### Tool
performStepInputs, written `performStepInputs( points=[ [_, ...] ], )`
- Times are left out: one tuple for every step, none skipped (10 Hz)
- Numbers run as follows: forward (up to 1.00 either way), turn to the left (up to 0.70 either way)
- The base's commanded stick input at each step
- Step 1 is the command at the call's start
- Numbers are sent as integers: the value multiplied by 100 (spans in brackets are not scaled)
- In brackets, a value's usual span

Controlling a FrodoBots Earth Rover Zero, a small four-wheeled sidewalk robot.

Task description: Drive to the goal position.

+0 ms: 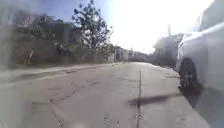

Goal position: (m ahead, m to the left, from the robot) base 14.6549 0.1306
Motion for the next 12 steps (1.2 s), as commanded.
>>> performStepInputs(
  points=[
    [100, -12],
    [100, -33],
    [100, -40],
    [100, -40],
    [100, -40],
    [100, -40],
    [100, -40],
    [100, -40],
    [100, -40],
    [100, -40],
    [100, -40],
    [100, -27]
  ],
)
